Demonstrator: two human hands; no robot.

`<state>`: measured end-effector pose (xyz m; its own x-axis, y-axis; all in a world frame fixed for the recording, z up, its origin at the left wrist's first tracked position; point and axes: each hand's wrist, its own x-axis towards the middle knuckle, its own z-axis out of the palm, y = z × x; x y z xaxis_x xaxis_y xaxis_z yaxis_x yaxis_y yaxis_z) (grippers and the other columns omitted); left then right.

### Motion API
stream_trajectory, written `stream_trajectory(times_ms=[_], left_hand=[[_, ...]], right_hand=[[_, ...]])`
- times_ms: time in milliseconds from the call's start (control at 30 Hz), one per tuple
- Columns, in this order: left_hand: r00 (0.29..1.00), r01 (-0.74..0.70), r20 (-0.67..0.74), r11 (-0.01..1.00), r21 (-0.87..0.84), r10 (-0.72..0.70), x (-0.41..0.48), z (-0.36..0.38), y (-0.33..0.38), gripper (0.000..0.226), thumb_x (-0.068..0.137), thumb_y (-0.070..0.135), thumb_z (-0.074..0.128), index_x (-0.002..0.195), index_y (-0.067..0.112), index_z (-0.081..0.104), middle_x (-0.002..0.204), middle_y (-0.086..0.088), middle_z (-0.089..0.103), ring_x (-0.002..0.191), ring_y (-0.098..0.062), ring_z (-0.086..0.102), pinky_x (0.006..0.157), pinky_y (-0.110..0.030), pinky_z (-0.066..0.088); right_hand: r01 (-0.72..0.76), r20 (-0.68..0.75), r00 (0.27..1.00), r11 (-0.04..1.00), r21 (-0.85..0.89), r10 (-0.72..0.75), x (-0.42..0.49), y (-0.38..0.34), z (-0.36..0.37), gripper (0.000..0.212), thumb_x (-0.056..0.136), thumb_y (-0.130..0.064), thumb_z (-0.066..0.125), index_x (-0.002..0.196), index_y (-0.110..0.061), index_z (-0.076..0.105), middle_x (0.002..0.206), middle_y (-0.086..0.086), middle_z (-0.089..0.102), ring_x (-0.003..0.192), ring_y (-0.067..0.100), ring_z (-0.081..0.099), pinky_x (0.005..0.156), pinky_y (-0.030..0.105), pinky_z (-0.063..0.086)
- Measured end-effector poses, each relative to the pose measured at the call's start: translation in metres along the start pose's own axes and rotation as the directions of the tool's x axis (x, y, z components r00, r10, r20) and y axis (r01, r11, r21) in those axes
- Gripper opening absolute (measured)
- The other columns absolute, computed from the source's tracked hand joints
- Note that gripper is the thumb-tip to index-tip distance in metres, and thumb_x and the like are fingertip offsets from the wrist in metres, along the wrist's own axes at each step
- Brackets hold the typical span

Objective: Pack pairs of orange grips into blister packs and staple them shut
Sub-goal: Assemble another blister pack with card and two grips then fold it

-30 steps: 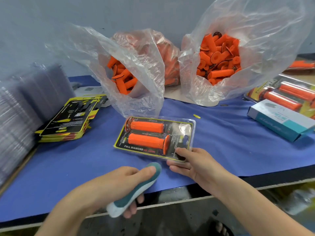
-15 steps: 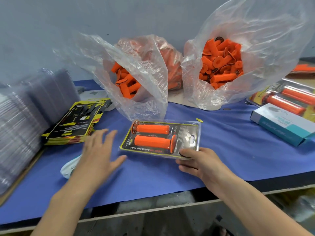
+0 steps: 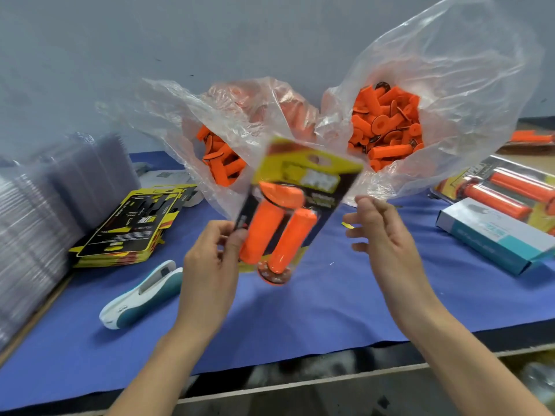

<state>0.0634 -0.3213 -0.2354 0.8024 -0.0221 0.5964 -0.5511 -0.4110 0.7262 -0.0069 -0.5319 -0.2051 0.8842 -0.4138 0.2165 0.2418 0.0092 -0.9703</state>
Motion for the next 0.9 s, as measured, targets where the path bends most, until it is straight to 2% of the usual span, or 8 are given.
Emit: stream_trajectory(times_ms=[100, 167, 233, 367, 533, 767, 833, 900], left_hand=[[0.984, 0.179, 0.068, 0.937, -0.299, -0.166, 0.001, 0.001, 0.005, 0.020, 0.102, 0.027, 0.051, 0.085, 0.018, 0.057, 0.069, 0.009, 0.062, 0.061, -0.004, 0.054, 0.056, -0.015, 0.046], [0.952, 0.305, 0.153, 0.882, -0.359, -0.267, -0.003, 0.007, 0.002, 0.025, 0.102, 0.031, 0.050, 0.085, 0.014, 0.059, 0.072, 0.005, 0.064, 0.066, -0.008, 0.056, 0.062, -0.021, 0.050], [0.894, 0.448, 0.226, 0.794, -0.410, -0.387, -0.009, 0.016, -0.002, 0.028, 0.102, 0.035, 0.048, 0.087, 0.015, 0.062, 0.076, 0.000, 0.067, 0.071, -0.013, 0.060, 0.066, -0.030, 0.052], [0.848, 0.530, 0.223, 0.747, -0.402, -0.481, -0.012, 0.024, -0.005, 0.042, 0.103, 0.045, 0.039, 0.082, 0.026, 0.069, 0.079, 0.003, 0.073, 0.073, -0.012, 0.069, 0.066, -0.027, 0.052], [0.875, 0.485, 0.193, 0.785, -0.387, -0.445, -0.008, 0.022, -0.004, 0.050, 0.098, 0.062, 0.031, 0.081, 0.037, 0.071, 0.080, 0.004, 0.076, 0.075, -0.008, 0.072, 0.066, -0.025, 0.051], [0.763, 0.641, 0.419, 0.666, -0.383, -0.493, 0.006, 0.014, -0.012, 0.047, 0.096, 0.057, 0.047, 0.103, 0.019, 0.073, 0.096, -0.009, 0.075, 0.084, -0.021, 0.071, 0.065, -0.033, 0.055], [0.777, 0.629, 0.380, 0.641, -0.440, -0.502, 0.010, 0.016, -0.011, 0.047, 0.091, 0.059, 0.053, 0.103, 0.019, 0.074, 0.101, -0.012, 0.075, 0.090, -0.024, 0.071, 0.074, -0.041, 0.058], [0.777, 0.629, 0.342, 0.617, -0.474, -0.529, 0.013, 0.022, -0.009, 0.048, 0.089, 0.058, 0.057, 0.101, 0.015, 0.074, 0.103, -0.015, 0.074, 0.094, -0.031, 0.070, 0.085, -0.050, 0.055]], right_hand=[[-0.031, 0.088, 0.995, 0.981, -0.190, 0.049, 0.001, 0.017, 0.009, 0.040, 0.088, -0.059, 0.048, 0.117, -0.033, 0.057, 0.107, -0.012, 0.064, 0.096, 0.005, 0.062, 0.082, 0.020, 0.050], [0.005, 0.133, 0.991, 0.983, -0.181, 0.019, -0.001, 0.026, 0.022, 0.037, 0.096, -0.054, 0.044, 0.094, -0.019, 0.058, 0.082, -0.014, 0.058, 0.075, 0.006, 0.054, 0.071, 0.019, 0.049], [0.065, 0.072, 0.996, 0.974, -0.218, -0.051, -0.002, 0.031, 0.031, 0.045, 0.101, -0.051, 0.038, 0.081, -0.012, 0.046, 0.066, -0.012, 0.045, 0.064, 0.009, 0.043, 0.061, 0.033, 0.044], [0.074, 0.091, 0.994, 0.972, -0.225, -0.055, -0.002, 0.032, 0.038, 0.057, 0.102, -0.053, 0.031, 0.095, 0.000, 0.049, 0.080, 0.020, 0.053, 0.069, 0.021, 0.046, 0.070, 0.052, 0.045], [0.072, 0.172, 0.984, 0.981, -0.180, -0.041, 0.003, 0.031, 0.033, 0.054, 0.103, -0.050, 0.032, 0.104, -0.004, 0.059, 0.101, 0.019, 0.062, 0.094, 0.033, 0.059, 0.086, 0.044, 0.050], [-0.013, 0.215, 0.976, 0.995, -0.097, 0.033, 0.008, 0.041, 0.013, 0.034, 0.100, -0.048, 0.038, 0.100, -0.038, 0.070, 0.099, -0.026, 0.071, 0.098, -0.008, 0.064, 0.078, 0.006, 0.046], [-0.036, 0.276, 0.959, 0.993, -0.116, 0.067, 0.008, 0.041, 0.006, 0.033, 0.096, -0.050, 0.043, 0.094, -0.034, 0.072, 0.093, -0.028, 0.069, 0.091, -0.011, 0.062, 0.077, 0.006, 0.044], [-0.080, 0.344, 0.929, 0.981, -0.179, 0.139, 0.006, 0.039, 0.000, 0.040, 0.096, -0.053, 0.045, 0.085, -0.018, 0.063, 0.072, -0.013, 0.061, 0.067, 0.004, 0.058, 0.065, 0.018, 0.046]])
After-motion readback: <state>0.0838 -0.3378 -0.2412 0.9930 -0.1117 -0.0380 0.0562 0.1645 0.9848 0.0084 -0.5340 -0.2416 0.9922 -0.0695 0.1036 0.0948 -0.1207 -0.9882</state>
